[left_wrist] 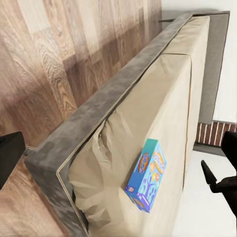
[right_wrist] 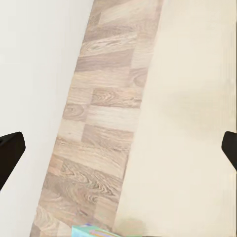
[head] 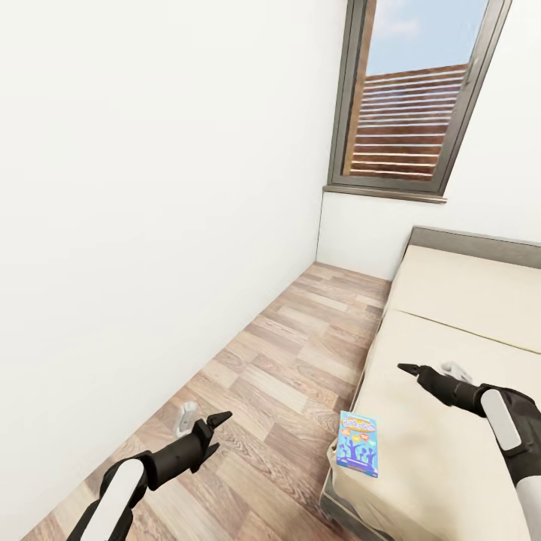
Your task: Put all the toys in the child's room - the three board games (two on the bed and one on the table), the two jigsaw puzzles on the table, and the tennis ball on the table - inside the toy box on the table in the child's room.
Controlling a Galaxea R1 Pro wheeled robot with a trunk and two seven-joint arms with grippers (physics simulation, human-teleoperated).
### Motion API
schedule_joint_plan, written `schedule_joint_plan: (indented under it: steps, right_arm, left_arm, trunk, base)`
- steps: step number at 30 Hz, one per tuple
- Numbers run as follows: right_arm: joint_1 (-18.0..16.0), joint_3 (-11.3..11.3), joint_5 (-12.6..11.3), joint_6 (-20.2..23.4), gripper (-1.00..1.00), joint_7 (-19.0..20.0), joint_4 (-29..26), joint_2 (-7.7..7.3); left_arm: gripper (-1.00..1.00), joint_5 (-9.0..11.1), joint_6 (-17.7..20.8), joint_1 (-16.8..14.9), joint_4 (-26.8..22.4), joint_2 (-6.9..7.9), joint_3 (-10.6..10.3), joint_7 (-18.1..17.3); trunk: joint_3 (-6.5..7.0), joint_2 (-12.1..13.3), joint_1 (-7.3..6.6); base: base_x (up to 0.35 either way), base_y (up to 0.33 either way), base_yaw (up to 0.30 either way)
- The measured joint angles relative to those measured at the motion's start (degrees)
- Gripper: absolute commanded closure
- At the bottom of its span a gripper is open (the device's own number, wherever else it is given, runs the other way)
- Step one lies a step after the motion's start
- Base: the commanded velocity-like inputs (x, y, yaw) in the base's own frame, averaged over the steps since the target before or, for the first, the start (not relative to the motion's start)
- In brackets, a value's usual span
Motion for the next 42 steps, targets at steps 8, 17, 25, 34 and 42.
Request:
schedule_joint_plan:
  steps: [8, 17, 25, 34, 42]
  right_arm:
    - [-0.38, -0.54, -0.08, -3.03, -1.00, -0.03, -1.15, -2.56]
    - [3.67, -1.81, 0.05, -4.62, -1.00, -0.50, -15.02, -4.26]
    - [7.40, -4.26, 0.08, -4.33, -1.00, -0.68, -25.07, -4.29]
    - [9.35, -5.96, 0.23, -4.01, -1.00, -0.72, -31.56, -4.42]
    - [9.90, -6.35, 0.24, -3.30, -1.00, -0.66, -33.41, -4.54]
  left_arm:
    - [-1.00, -4.08, 0.15, -2.64, 2.53, -0.17, -4.50, 0.01]
    - [-1.00, -8.74, -5.71, -6.44, 9.79, -2.48, -12.30, -1.27]
    - [-1.00, -9.84, -10.81, -7.07, 12.40, -2.99, -13.78, -4.80]
    - [-1.00, -10.55, -13.02, -7.28, 13.52, -3.00, -14.41, -10.16]
    - [-1.00, -10.76, -13.66, -7.33, 14.20, -3.04, -14.56, -11.71]
  trunk:
    - [0.00, 0.00, 0.00]
    - [0.00, 0.00, 0.00]
    - [0.00, 0.00, 0.00]
    - [0.00, 0.00, 0.00]
    - [0.00, 0.00, 0.00]
  base:
    - [0.000, 0.000, 0.000]
    - [0.000, 0.000, 0.000]
    - [0.000, 0.000, 0.000]
    - [0.000, 0.063, 0.000]
    - [0.000, 0.087, 0.000]
